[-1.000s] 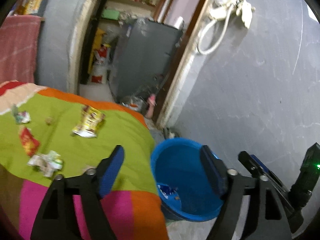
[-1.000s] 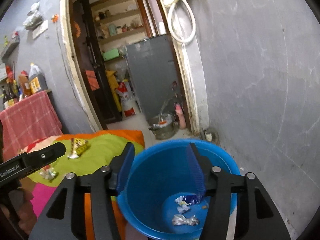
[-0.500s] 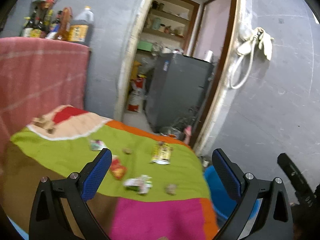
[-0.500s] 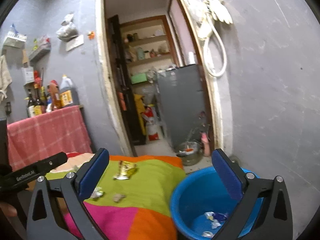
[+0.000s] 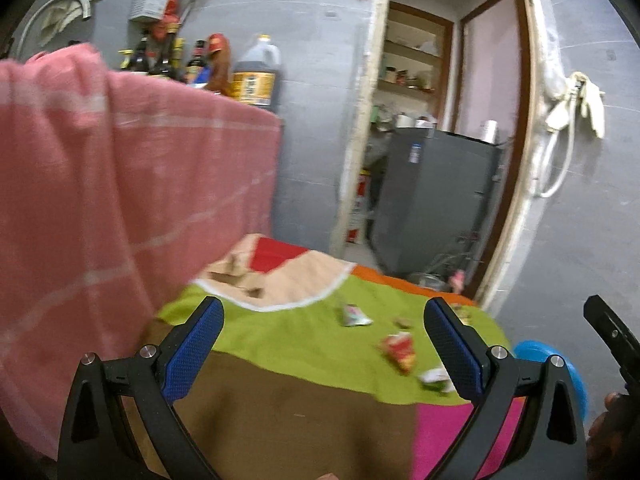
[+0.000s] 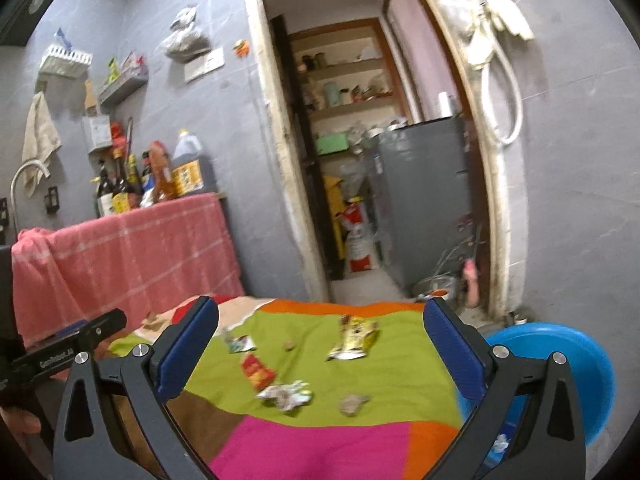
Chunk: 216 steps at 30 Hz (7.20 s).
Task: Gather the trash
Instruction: 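Move both open grippers back over the blanket, then grasp the brown paper with the left gripper while the right gripper grasps the red snack bag, then carry the brown paper and red bag over the basin and release both, then move both open grippers back over the blanket, then grasp the crumpled foil wrapper with the left gripper while the right gripper grasps the brown lump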
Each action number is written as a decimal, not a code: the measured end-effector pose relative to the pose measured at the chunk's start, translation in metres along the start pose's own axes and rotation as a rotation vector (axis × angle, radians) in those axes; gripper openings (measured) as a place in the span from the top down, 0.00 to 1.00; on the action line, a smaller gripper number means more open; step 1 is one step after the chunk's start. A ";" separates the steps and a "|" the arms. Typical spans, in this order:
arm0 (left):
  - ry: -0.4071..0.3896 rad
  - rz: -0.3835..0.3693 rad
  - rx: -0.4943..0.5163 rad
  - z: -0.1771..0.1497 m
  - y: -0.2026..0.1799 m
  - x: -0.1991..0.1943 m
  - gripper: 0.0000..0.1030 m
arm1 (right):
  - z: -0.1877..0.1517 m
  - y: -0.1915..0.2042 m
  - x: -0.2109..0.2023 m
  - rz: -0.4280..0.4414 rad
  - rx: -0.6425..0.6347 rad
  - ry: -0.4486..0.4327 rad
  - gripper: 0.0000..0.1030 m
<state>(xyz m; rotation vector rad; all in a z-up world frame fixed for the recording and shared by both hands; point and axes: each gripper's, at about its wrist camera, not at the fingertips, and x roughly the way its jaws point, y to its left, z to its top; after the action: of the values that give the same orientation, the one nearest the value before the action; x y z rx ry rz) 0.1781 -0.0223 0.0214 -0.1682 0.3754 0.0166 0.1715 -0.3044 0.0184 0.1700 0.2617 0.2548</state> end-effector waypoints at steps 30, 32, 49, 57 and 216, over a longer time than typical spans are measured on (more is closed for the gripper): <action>0.203 0.095 0.014 0.009 0.078 0.129 0.24 | -0.073 0.062 0.177 0.098 -0.065 0.635 0.43; 0.225 0.088 0.017 0.009 0.080 0.137 0.28 | -0.076 0.060 0.184 0.101 -0.057 0.665 0.53; 0.323 0.099 -0.001 0.007 0.087 0.163 0.74 | -0.076 0.065 0.193 0.179 -0.057 0.679 0.81; 0.281 0.065 -0.026 0.004 0.090 0.148 0.94 | -0.071 0.072 0.180 0.201 -0.071 0.633 0.81; 0.410 -0.283 0.165 -0.051 -0.070 0.093 0.25 | -0.063 -0.055 0.061 -0.037 -0.076 0.323 0.48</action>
<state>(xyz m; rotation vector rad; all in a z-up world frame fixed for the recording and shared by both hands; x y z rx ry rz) 0.2492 -0.1014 -0.0480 -0.0586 0.7559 -0.3317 0.2235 -0.3317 -0.0662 0.0478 0.5745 0.2543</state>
